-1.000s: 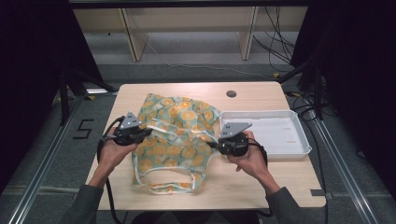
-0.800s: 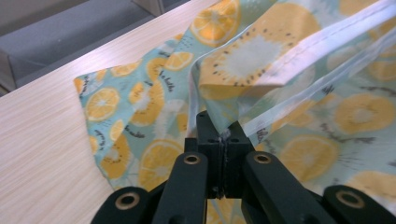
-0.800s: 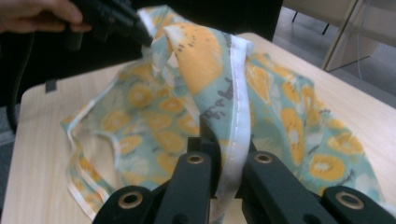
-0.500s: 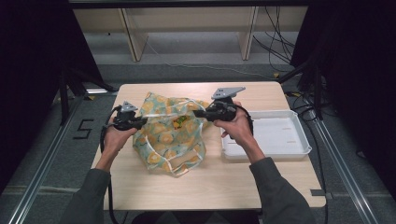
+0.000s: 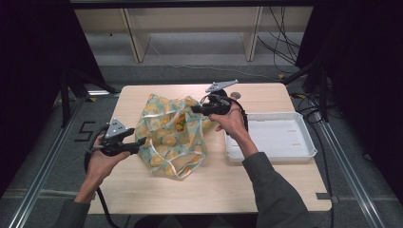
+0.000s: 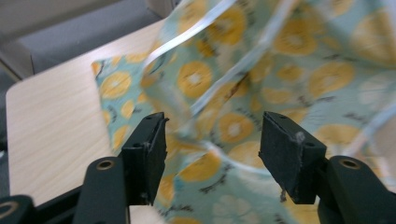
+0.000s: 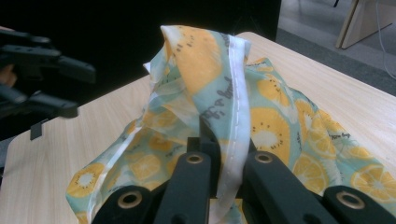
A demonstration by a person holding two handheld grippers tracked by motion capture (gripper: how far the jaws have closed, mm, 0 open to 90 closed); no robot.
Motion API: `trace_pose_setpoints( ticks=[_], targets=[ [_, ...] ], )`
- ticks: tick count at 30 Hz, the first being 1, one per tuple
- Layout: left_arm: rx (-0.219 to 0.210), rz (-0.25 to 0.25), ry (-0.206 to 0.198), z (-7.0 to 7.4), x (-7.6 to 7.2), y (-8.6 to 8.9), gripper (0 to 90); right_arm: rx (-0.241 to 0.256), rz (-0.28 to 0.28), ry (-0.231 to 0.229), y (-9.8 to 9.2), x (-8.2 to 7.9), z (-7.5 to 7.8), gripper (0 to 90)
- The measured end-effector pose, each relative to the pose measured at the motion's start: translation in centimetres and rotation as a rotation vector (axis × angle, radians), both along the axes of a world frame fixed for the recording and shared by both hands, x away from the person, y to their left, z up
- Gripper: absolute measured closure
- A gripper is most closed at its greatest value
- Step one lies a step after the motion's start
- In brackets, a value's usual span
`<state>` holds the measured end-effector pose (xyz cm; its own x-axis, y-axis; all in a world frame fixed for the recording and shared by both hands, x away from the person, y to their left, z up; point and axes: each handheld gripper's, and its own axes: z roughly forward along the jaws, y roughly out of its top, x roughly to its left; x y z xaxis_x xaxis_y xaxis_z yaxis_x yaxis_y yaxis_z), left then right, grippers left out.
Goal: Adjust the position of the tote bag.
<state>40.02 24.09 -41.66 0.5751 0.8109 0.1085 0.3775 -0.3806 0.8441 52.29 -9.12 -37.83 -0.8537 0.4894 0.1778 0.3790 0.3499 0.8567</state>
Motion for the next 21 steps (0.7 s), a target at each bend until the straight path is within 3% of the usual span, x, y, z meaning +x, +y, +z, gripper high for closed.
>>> trace_pose_setpoints(
  ticks=[1,2,3,6,8,9,10,11,13,14,16,17,19,21],
  targets=[
    [0.011,-0.010,-0.016,-0.1,-0.1,-1.1,41.5,-0.001,-0.001,0.015,0.0,0.0,0.1,89.9],
    [0.031,-0.028,-0.018,-0.2,0.0,-1.8,41.9,-0.002,-0.006,0.001,0.1,0.2,0.0,89.8],
    [0.077,-0.072,-0.042,-0.4,0.5,-2.7,41.9,-0.005,-0.008,0.003,0.1,0.3,0.0,89.8],
    [0.125,-0.066,-0.022,-1.7,1.9,-5.4,41.7,-0.004,-0.014,0.010,0.1,0.4,-0.1,89.6],
    [0.137,-0.025,0.026,-2.7,2.9,-7.0,40.2,-0.005,-0.018,0.021,0.0,0.5,-0.1,89.6],
    [0.145,-0.024,0.008,-3.0,3.5,-7.3,38.8,-0.008,-0.025,0.027,0.0,0.4,-0.1,89.6],
    [0.187,-0.013,0.003,-3.0,4.0,-7.6,38.0,-0.008,-0.020,0.029,-0.1,0.5,-0.1,89.6],
    [0.171,0.033,0.012,-3.5,4.5,-8.1,38.7,-0.007,-0.026,0.019,-0.1,0.5,-0.1,89.6],
    [0.189,0.069,0.002,-3.9,5.4,-8.5,39.5,0.003,-0.026,0.018,-0.1,0.5,-0.2,89.5],
    [0.166,0.103,-0.011,-4.2,6.1,-8.7,39.9,0.000,-0.024,0.023,-0.1,0.5,-0.1,89.4],
    [0.203,0.119,-0.015,-4.4,7.0,-8.6,41.4,0.001,-0.019,0.023,0.1,0.5,-0.2,89.3],
    [0.182,0.150,-0.032,-4.6,7.5,-8.8,41.7,-0.002,-0.018,0.028,0.0,0.6,-0.1,89.3],
    [0.181,0.150,-0.080,-4.5,8.4,-8.4,53.5,-0.004,-0.016,0.015,0.2,0.7,-0.2,89.2],
    [0.186,0.142,-0.114,-4.2,9.1,-7.9,75.3,-0.001,-0.024,0.023,0.2,0.8,-0.3,88.9]
  ],
)
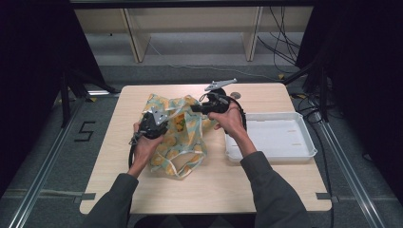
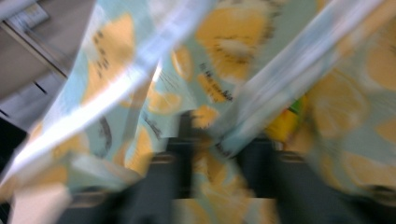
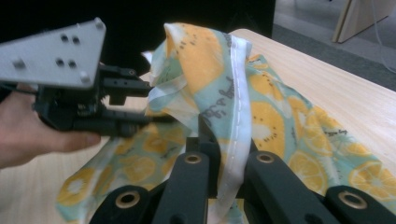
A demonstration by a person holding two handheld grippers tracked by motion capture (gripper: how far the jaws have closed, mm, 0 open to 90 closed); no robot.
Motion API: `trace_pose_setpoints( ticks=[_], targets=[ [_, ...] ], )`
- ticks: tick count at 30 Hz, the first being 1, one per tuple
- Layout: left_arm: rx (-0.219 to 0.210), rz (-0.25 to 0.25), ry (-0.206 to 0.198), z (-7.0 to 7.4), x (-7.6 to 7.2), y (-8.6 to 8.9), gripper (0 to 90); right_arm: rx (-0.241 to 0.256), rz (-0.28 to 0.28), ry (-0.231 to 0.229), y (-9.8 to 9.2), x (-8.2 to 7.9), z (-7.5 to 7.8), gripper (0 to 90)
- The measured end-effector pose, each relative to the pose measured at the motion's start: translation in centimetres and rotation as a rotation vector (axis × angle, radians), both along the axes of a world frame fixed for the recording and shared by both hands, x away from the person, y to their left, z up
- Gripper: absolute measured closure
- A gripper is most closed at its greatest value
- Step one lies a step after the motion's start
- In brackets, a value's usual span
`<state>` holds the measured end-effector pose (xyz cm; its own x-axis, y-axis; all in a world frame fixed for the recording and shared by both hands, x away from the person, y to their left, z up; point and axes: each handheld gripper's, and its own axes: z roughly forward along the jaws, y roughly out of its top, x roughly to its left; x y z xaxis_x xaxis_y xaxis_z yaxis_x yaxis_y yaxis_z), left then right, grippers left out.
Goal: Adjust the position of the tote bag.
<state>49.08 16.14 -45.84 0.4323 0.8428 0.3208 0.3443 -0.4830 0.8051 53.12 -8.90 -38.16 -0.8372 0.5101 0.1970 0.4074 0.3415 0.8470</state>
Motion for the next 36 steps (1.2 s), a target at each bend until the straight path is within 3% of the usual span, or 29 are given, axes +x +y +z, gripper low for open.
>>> trace_pose_setpoints(
  ticks=[1,2,5,6,7,8,9,11,12,13,14,15,17,20,24,25,26,27,28,29,30,31,36],
  targets=[
    [-0.036,-0.007,0.002,0.2,0.4,0.2,80.9,-0.004,-0.004,-0.012,0.0,0.2,-0.1,88.5],
    [-0.039,-0.009,0.002,0.6,0.6,0.5,85.3,-0.008,-0.016,0.001,0.0,0.2,-0.2,87.9],
    [-0.047,-0.006,0.007,1.6,1.6,1.1,88.0,-0.040,-0.065,-0.024,-0.2,1.1,-0.4,86.5],
    [-0.064,-0.042,0.012,1.8,2.2,1.3,88.1,-0.024,-0.086,-0.031,-0.2,1.7,-0.7,86.5],
    [-0.056,-0.058,0.041,2.1,2.7,1.5,88.1,-0.034,-0.107,-0.004,-0.2,2.0,-0.7,86.5],
    [-0.068,-0.052,0.048,2.1,3.0,1.4,88.1,-0.034,-0.121,-0.012,-0.2,2.5,-0.9,86.5],
    [-0.027,-0.067,0.085,2.3,3.4,1.6,88.0,-0.048,-0.138,-0.019,-0.2,3.0,-1.1,86.5],
    [-0.031,-0.043,0.114,2.1,3.9,1.4,87.8,-0.067,-0.179,-0.018,0.1,3.7,-1.6,86.3],
    [-0.031,-0.049,0.122,1.9,4.2,1.3,87.9,-0.069,-0.206,-0.014,0.3,4.1,-2.0,86.1],
    [-0.028,-0.058,0.129,1.7,4.4,1.2,87.9,-0.108,-0.222,-0.004,0.3,4.6,-2.3,86.1],
    [-0.026,-0.059,0.129,1.5,4.5,1.0,87.9,-0.118,-0.238,-0.022,0.4,5.0,-2.8,86.1],
    [-0.023,-0.059,0.133,1.3,4.7,0.8,87.8,-0.132,-0.249,-0.003,0.4,5.2,-2.9,86.0],
    [-0.014,-0.065,0.153,0.7,5.1,0.5,87.5,-0.148,-0.285,-0.017,0.5,5.8,-3.5,85.7],
    [-0.027,-0.053,0.172,0.0,5.5,0.3,87.3,-0.189,-0.320,-0.009,0.8,6.6,-4.5,84.7],
    [-0.060,-0.029,0.203,-0.8,6.0,0.2,86.6,-0.274,-0.340,-0.017,1.2,7.0,-5.3,79.3],
    [-0.051,-0.027,0.215,-0.8,6.0,0.2,86.6,-0.288,-0.350,-0.006,1.4,6.9,-5.3,73.0],
    [-0.056,-0.022,0.221,-1.0,6.2,0.3,86.6,-0.318,-0.360,-0.030,1.3,7.0,-5.4,69.1],
    [-0.061,-0.015,0.222,-1.0,6.2,0.3,86.6,-0.321,-0.350,-0.002,1.5,6.8,-5.1,64.6],
    [-0.070,-0.008,0.226,-1.0,6.3,0.5,86.7,-0.332,-0.352,-0.024,1.4,6.8,-5.0,61.3],
    [-0.082,-0.007,0.228,-1.1,6.3,0.5,86.8,-0.338,-0.352,-0.020,1.3,6.6,-4.6,55.8],
    [-0.082,-0.007,0.228,-1.1,6.3,0.5,86.9,-0.338,-0.352,-0.020,1.3,6.6,-4.6,55.8],
    [-0.083,-0.005,0.237,-1.0,6.3,0.7,87.0,-0.290,-0.340,0.007,1.1,5.9,-3.7,49.7],
    [-0.118,0.010,0.251,-0.6,6.4,1.0,87.0,-0.298,-0.300,-0.136,0.3,4.6,-1.5,50.0]
  ],
)
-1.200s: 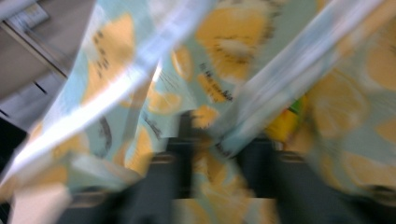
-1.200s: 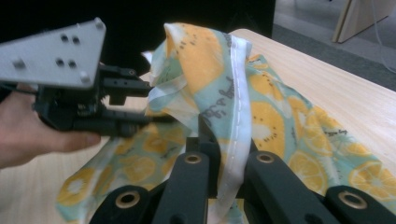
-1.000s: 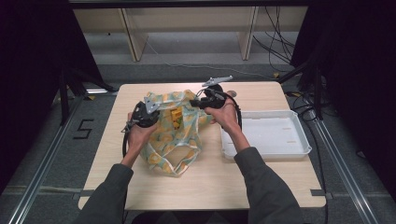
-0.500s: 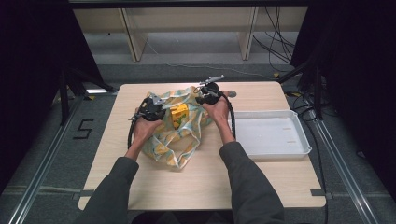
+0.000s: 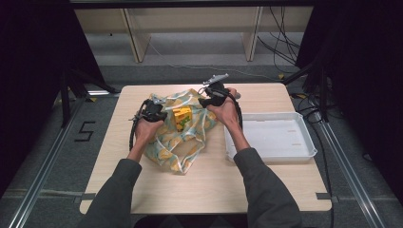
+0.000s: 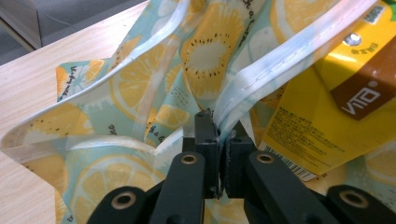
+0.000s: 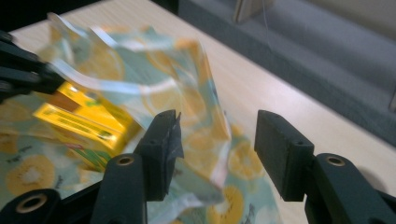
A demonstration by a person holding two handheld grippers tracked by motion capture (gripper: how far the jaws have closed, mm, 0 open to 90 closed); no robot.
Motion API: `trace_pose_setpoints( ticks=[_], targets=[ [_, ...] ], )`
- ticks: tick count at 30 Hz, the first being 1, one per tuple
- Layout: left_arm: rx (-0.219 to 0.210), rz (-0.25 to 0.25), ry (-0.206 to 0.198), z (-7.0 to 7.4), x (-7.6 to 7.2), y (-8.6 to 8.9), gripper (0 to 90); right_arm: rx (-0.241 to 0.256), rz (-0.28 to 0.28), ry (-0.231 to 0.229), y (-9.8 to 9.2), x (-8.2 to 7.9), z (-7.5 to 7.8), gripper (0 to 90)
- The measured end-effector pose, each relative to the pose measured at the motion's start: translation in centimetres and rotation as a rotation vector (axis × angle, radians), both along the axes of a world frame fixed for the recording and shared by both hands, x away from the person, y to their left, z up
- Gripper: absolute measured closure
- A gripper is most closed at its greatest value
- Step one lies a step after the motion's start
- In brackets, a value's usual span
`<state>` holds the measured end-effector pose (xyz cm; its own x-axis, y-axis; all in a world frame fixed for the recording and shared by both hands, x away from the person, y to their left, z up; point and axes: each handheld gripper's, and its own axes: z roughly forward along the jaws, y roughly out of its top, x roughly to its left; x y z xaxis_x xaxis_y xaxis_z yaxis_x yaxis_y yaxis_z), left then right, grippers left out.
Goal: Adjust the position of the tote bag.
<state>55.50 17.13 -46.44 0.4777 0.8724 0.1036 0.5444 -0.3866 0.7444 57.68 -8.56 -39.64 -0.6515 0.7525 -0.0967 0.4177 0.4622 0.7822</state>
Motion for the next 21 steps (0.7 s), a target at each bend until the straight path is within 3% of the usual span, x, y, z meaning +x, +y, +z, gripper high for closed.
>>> trace_pose_setpoints(
  ticks=[1,4,6,7,9,12,15,17,21],
  targets=[
    [-0.001,-0.002,0.001,0.1,0.0,0.0,87.0,0.016,0.028,-0.047,0.1,-0.3,0.4,51.0],
    [0.002,-0.003,-0.002,0.2,-0.1,0.0,86.9,0.021,0.093,-0.102,0.6,-1.1,1.3,53.3],
    [0.005,-0.005,-0.001,0.4,-0.1,0.2,86.8,0.014,0.153,-0.110,1.1,-1.5,1.4,53.3],
    [0.000,-0.005,0.001,0.4,-0.1,0.3,86.7,0.001,0.183,-0.091,1.5,-1.6,1.3,53.3],
    [0.001,-0.006,-0.001,0.5,-0.2,0.5,86.7,-0.066,0.217,-0.057,2.1,-1.7,0.7,52.8],
    [0.000,-0.004,-0.005,0.7,-0.3,0.7,86.6,-0.171,0.201,-0.053,2.4,-1.2,-0.4,54.4],
    [-0.006,-0.009,0.000,0.8,-0.3,0.7,86.3,-0.251,0.191,-0.079,1.9,-0.2,-1.0,83.2],
    [-0.016,-0.017,-0.001,0.8,-0.3,0.7,86.2,-0.220,0.166,-0.090,1.9,0.3,-1.1,90.0],
    [-0.015,-0.024,-0.007,0.8,-0.3,0.2,86.2,-0.207,0.093,-0.108,2.2,1.3,-1.5,90.0]
  ],
)
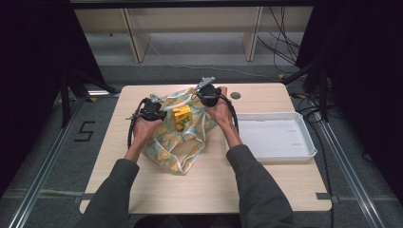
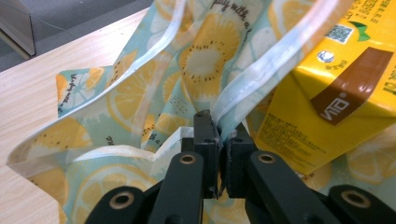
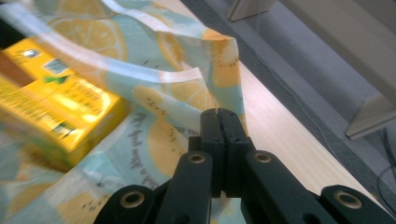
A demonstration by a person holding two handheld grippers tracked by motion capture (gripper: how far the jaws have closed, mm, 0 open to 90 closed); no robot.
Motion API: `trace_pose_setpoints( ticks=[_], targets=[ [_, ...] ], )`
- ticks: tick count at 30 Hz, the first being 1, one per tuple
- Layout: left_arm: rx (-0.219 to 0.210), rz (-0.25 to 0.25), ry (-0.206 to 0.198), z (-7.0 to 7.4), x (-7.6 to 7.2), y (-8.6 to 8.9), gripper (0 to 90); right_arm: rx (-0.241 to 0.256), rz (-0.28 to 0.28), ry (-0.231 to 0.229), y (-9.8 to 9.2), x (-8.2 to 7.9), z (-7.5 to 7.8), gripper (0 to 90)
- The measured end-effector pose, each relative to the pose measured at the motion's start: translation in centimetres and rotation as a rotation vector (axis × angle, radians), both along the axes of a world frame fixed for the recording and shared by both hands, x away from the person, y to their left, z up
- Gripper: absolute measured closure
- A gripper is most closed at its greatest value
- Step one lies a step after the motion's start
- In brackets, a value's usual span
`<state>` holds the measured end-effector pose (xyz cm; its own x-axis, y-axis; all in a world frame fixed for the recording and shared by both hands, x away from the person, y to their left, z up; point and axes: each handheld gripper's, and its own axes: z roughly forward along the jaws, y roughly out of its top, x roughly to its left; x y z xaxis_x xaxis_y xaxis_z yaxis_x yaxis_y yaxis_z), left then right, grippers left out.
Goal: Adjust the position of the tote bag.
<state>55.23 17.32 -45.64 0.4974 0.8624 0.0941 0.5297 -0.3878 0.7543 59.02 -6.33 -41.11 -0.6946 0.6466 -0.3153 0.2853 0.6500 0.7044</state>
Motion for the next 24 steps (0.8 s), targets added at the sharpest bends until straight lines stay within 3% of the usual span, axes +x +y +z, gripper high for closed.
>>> trace_pose_setpoints(
  ticks=[1,4,9,11,16,21,22,24],
  targets=[
    [0.000,0.000,0.000,0.0,0.0,0.0,86.2,0.002,-0.023,-0.017,0.2,0.3,-0.1,90.0],
    [0.007,0.007,0.007,-0.3,0.3,-0.1,86.3,-0.003,-0.050,0.032,0.5,0.9,-0.7,90.0],
    [0.018,0.022,0.032,-1.7,0.6,-0.3,86.1,-0.083,-0.095,0.116,1.1,1.4,-2.7,90.0],
    [0.053,0.013,0.064,-2.1,0.6,-0.5,85.6,-0.117,-0.119,0.173,1.6,1.4,-3.7,90.0],
    [0.096,0.008,0.100,-2.5,0.5,-0.8,85.4,-0.175,-0.134,0.236,1.8,1.3,-4.8,90.0],
    [0.082,0.006,0.102,-3.2,0.3,-1.0,85.9,-0.171,-0.161,0.317,1.1,1.2,-6.0,90.0],
    [0.094,0.002,0.120,-3.2,0.3,-1.0,86.0,-0.152,-0.148,0.322,0.9,1.2,-6.1,90.0],
    [0.083,0.013,0.110,-3.6,0.3,-1.1,86.0,-0.141,-0.157,0.355,0.8,1.1,-6.4,90.0]
  ],
)
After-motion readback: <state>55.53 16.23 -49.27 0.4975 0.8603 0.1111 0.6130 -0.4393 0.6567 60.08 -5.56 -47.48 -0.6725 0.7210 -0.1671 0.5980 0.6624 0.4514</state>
